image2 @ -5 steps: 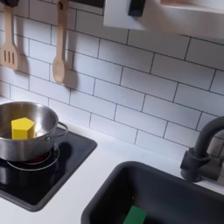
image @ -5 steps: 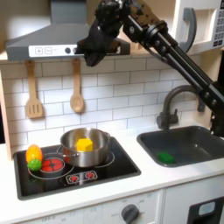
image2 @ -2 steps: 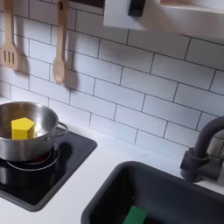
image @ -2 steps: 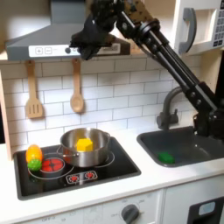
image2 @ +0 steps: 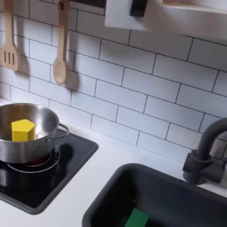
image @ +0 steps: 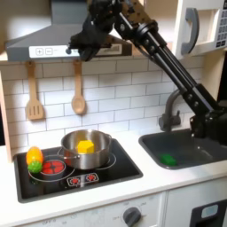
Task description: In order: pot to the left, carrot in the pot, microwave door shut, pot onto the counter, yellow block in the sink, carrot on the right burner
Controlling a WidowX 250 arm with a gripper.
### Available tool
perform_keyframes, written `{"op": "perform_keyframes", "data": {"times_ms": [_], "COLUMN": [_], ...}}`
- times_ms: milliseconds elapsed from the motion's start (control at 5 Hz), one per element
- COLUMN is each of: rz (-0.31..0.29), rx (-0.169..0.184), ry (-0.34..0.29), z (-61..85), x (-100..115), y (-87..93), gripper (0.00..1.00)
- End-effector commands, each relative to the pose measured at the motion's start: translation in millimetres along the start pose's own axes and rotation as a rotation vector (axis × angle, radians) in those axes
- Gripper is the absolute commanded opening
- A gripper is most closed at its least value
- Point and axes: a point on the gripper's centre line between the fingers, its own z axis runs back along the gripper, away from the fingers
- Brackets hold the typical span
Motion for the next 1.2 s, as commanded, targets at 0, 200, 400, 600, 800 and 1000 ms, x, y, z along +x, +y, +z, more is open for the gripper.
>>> {"op": "perform_keyframes", "data": {"times_ms": [0,200,400,600,800,1000], "rz": [-0.002,0.000,0.001,-0.001,0.003,0.003], "rx": [-0.009,-0.013,-0.018,-0.023,-0.024,-0.020], "ry": [0.008,0.018,0.006,0.009,0.007,0.007], "z": [-5.5,-10.8,-9.1,-10.2,-9.7,-7.2], "x": [1.2,1.0,4.0,4.4,4.6,3.2], "y": [-1.7,-1.1,-2.5,-4.2,-3.3,-2.1], "gripper": [0.00,0.00,0.00,0.00,0.00,0.00]}}
